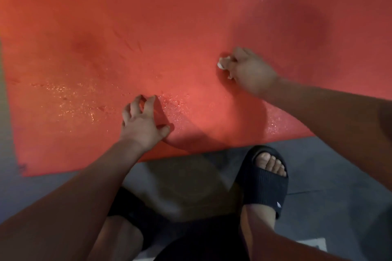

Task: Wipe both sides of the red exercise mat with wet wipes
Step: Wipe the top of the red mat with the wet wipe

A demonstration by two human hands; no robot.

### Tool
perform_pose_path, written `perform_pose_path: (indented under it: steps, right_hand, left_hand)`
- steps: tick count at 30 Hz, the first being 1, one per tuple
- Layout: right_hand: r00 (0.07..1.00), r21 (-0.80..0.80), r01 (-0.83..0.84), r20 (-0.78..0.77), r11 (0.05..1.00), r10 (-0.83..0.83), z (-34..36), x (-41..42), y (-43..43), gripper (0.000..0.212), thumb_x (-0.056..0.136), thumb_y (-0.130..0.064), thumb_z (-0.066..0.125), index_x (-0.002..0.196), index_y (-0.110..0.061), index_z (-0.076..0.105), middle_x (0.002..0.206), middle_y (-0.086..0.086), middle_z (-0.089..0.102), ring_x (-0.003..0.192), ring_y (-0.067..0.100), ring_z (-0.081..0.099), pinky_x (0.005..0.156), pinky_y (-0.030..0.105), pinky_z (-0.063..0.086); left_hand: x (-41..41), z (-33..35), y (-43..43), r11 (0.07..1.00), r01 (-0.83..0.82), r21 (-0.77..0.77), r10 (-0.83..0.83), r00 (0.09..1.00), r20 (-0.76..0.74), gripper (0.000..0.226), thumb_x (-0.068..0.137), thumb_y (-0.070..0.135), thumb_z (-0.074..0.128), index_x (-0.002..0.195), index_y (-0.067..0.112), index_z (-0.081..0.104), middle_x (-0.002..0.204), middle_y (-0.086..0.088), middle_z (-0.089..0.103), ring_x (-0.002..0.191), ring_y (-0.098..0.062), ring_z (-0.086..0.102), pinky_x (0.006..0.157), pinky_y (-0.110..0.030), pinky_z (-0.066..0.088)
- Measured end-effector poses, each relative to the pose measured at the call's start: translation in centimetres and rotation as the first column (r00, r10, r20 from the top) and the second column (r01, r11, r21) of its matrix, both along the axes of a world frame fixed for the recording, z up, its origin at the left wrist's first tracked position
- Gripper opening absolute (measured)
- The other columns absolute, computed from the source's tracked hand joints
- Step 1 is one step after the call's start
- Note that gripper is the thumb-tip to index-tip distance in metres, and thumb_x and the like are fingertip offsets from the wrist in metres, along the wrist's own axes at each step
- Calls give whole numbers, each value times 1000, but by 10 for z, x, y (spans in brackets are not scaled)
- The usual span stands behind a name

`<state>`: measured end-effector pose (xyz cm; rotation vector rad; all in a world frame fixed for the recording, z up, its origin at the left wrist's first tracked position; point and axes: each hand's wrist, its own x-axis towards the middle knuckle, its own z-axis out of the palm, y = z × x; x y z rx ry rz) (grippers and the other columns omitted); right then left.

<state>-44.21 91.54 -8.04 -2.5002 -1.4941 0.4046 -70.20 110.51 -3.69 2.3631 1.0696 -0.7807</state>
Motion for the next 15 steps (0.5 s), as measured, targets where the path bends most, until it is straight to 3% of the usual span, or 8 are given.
perform_pose_path:
  steps: [3, 6, 8, 9, 11, 13, 15]
  right_hand:
    - [994, -6, 21, -109, 1000, -21, 12, -47, 1, 33, 103, -21, 40, 126, -12, 60, 125, 14, 56, 117, 30, 49, 97, 34, 39]
    - [937, 79, -286, -186, 955, 296, 10, -110, -18, 28, 107, -31, 42, 120, -17, 63, 116, 3, 60, 113, 15, 49, 95, 19, 30]
    - [911, 87, -347, -206, 934, 358, 1, -109, -31, 26, 106, -42, 42, 112, -28, 63, 105, -10, 58, 104, 5, 48, 94, 14, 31]
    - [910, 89, -354, -197, 931, 365, -1, -98, -34, 25, 104, -46, 44, 107, -30, 62, 101, -14, 58, 99, 3, 51, 94, 19, 37]
    - [965, 76, -218, -129, 973, 226, 0, -66, -35, 20, 99, -43, 51, 102, -28, 64, 100, -11, 62, 97, 10, 59, 90, 30, 46]
    - [998, 57, 8, -60, 998, -4, -1, -47, -34, 18, 94, -24, 57, 108, -20, 68, 106, 4, 61, 100, 28, 57, 85, 31, 44]
    - [997, 103, 69, 28, 992, -72, -1, -49, -36, 26, 87, -11, 61, 113, -8, 67, 102, 18, 58, 92, 38, 56, 81, 38, 45]
  left_hand:
    - [3, 1, -5, 999, -17, -38, 16, 1000, -25, 102, 81, 54, 74, 160, 33, 13, 166, -9, 1, 150, -41, 0, 124, -50, 14]
    - [4, -2, -7, 999, -32, -31, 31, 999, -23, 102, 81, 54, 74, 160, 33, 13, 167, -8, 1, 151, -41, 0, 125, -49, 13]
    - [4, -3, -8, 999, -36, -30, 35, 999, -28, 102, 82, 53, 74, 160, 33, 12, 167, -8, 0, 151, -41, -1, 125, -50, 12]
    - [3, -2, -8, 999, -36, -30, 35, 999, -30, 101, 83, 53, 74, 160, 32, 12, 167, -7, -1, 151, -41, -1, 125, -50, 12]
    - [3, -1, -9, 999, -37, -34, 36, 999, -32, 100, 84, 50, 74, 160, 33, 12, 167, -5, -1, 152, -40, -2, 125, -48, 11]
    - [2, 0, -8, 999, -37, -35, 36, 999, -32, 97, 85, 48, 73, 160, 34, 14, 168, -5, 0, 152, -40, 0, 125, -46, 11]
    - [1, 1, -6, 999, -36, -24, 36, 999, -17, 94, 85, 46, 72, 160, 34, 17, 168, -7, 2, 152, -39, 3, 125, -44, 11]
